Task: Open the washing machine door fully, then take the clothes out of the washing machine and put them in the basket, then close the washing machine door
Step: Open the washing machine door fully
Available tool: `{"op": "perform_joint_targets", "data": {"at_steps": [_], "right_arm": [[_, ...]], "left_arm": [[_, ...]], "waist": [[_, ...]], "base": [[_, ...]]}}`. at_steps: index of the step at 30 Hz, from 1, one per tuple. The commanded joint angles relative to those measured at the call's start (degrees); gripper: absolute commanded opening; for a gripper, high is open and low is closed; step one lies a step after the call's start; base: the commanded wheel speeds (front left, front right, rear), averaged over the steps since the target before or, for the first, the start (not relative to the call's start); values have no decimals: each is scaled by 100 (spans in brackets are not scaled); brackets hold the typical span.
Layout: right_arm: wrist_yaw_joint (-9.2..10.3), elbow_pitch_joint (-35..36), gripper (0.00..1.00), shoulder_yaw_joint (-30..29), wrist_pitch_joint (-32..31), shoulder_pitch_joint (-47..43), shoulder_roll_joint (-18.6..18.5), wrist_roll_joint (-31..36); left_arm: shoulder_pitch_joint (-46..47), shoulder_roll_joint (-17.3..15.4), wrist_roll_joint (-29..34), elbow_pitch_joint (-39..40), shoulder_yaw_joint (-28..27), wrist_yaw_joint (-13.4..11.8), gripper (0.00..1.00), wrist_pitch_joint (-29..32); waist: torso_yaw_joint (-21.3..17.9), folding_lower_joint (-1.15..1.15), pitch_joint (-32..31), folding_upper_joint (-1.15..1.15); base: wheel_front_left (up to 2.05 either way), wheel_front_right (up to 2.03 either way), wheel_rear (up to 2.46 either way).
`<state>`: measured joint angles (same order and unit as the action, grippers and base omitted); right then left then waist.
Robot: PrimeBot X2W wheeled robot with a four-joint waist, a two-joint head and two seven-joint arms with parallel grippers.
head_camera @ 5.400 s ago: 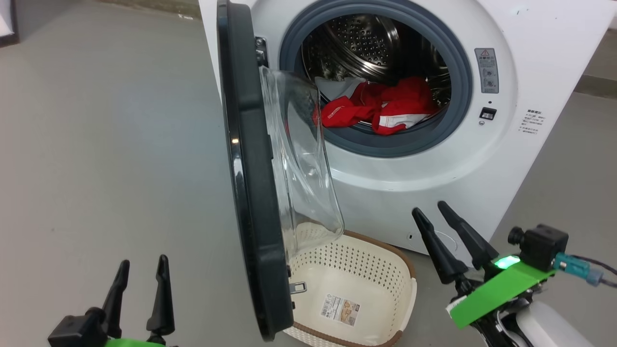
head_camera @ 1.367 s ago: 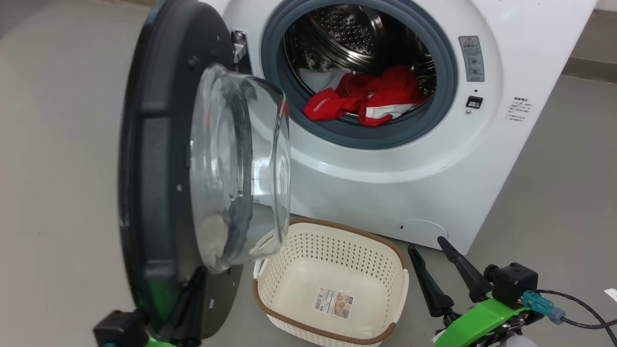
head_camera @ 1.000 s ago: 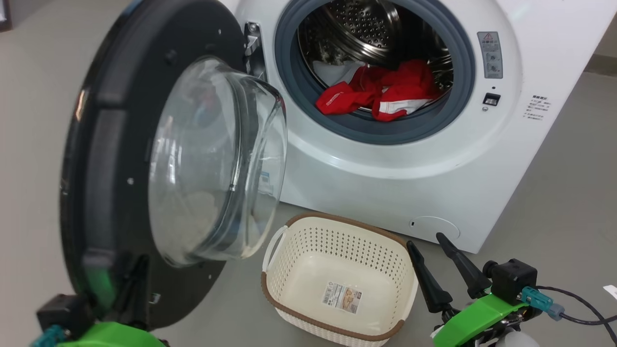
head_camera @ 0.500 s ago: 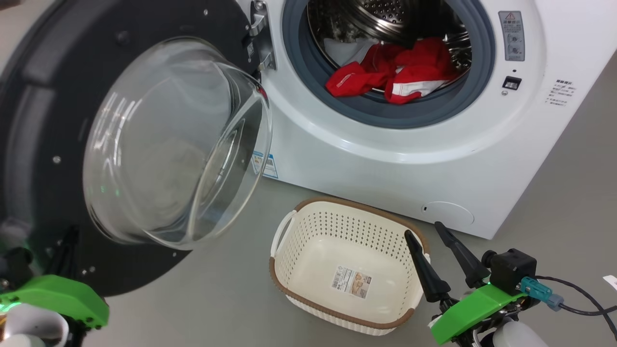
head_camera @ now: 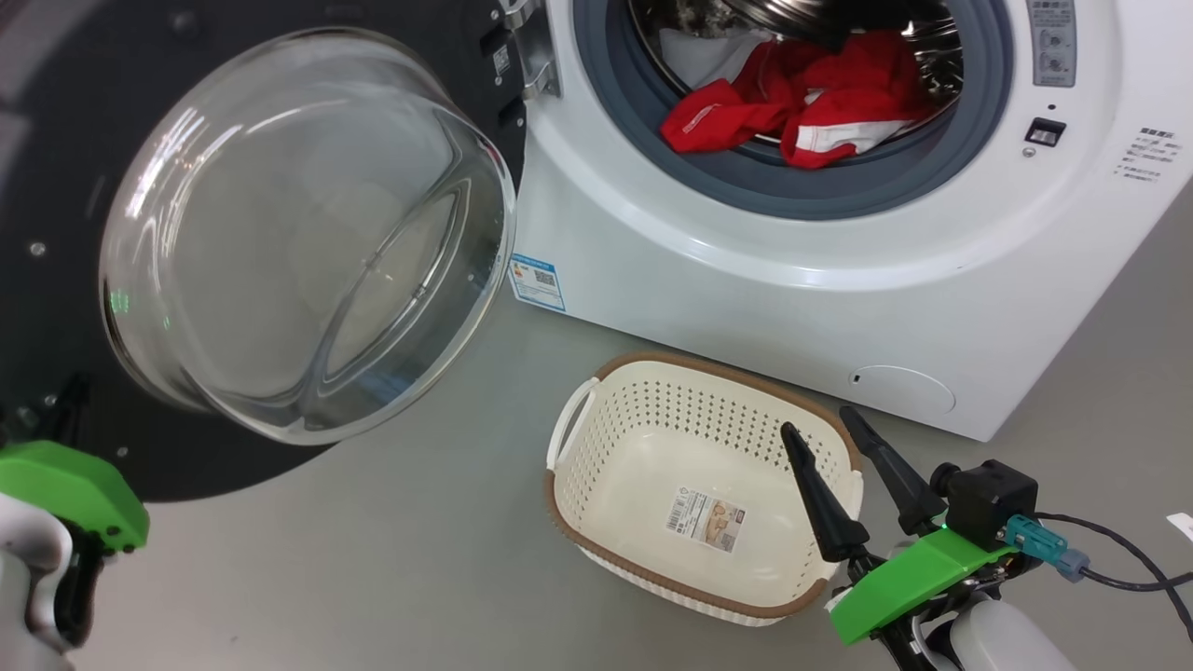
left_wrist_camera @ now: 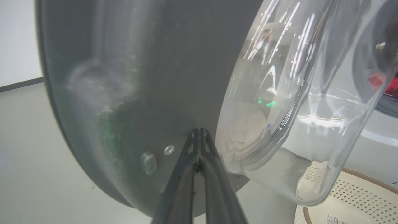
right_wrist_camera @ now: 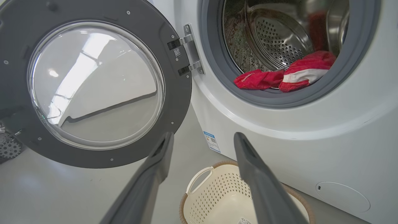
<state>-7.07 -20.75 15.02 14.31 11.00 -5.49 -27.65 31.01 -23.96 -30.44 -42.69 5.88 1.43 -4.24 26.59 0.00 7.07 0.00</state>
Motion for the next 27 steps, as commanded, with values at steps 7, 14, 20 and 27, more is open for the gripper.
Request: {"op": "perform_joint_targets", "data": {"at_steps": [7,14,20,27], "right_arm": [[-42,92,100,104,69,265,43,52],[-42,63,100,129,69,325,61,53],[-42,30,100,134,69,334,85,17],[-42,3,100,152,69,340,100,-7]], "left_arm": [[848,-366,201,-809,-15,118,0,-231],[1316,-332,275,-1500,129,232,0,-459],[1518,-274,297,-1856,246,341,0,-618],[1544,-204,272,-2064,367,481,0,-807]], "waist": [[110,0,93,0],[106,0,142,0],[96,0,101,0],[79,0,57,0]], "base": [[0,0,0],[0,0,0],[0,0,0],[0,0,0]]}}
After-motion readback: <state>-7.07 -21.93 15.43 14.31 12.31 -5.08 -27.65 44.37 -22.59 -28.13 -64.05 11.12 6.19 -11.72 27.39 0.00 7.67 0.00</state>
